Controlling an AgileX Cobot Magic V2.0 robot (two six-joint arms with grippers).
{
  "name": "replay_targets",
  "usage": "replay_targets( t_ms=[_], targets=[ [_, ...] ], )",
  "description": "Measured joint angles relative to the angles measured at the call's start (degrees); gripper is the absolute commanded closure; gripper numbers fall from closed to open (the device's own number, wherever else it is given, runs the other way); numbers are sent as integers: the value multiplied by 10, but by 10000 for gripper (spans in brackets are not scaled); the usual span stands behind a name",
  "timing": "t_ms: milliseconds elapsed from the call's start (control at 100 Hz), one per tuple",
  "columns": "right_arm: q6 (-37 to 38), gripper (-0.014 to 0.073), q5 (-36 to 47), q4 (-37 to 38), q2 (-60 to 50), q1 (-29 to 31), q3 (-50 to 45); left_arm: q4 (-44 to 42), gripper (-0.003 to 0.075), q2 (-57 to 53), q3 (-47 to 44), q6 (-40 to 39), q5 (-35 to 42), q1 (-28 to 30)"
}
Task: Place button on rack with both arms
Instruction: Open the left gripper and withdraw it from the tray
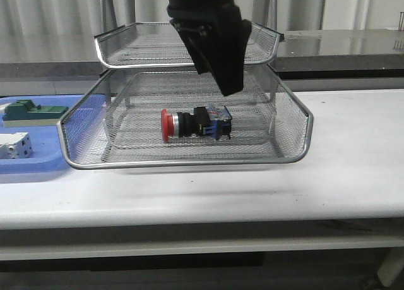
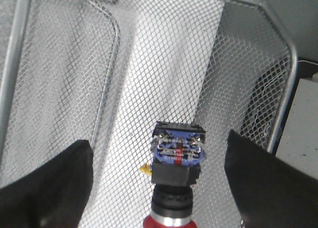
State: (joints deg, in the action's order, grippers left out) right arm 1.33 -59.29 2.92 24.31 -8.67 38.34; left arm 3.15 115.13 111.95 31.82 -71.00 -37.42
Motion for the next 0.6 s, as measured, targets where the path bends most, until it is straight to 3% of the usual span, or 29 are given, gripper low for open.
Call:
replay_targets(
  t_ms=[180, 360, 600],
  targets=[
    [0, 664, 0, 0, 0, 0, 0, -19, 188, -67, 0, -52, -5, 14],
    [0, 664, 0, 0, 0, 0, 0, -25, 199, -146, -8, -97, -6, 74],
    [0, 664, 0, 0, 0, 0, 0, -28, 234, -264, -131, -130, -7, 170]
  ],
)
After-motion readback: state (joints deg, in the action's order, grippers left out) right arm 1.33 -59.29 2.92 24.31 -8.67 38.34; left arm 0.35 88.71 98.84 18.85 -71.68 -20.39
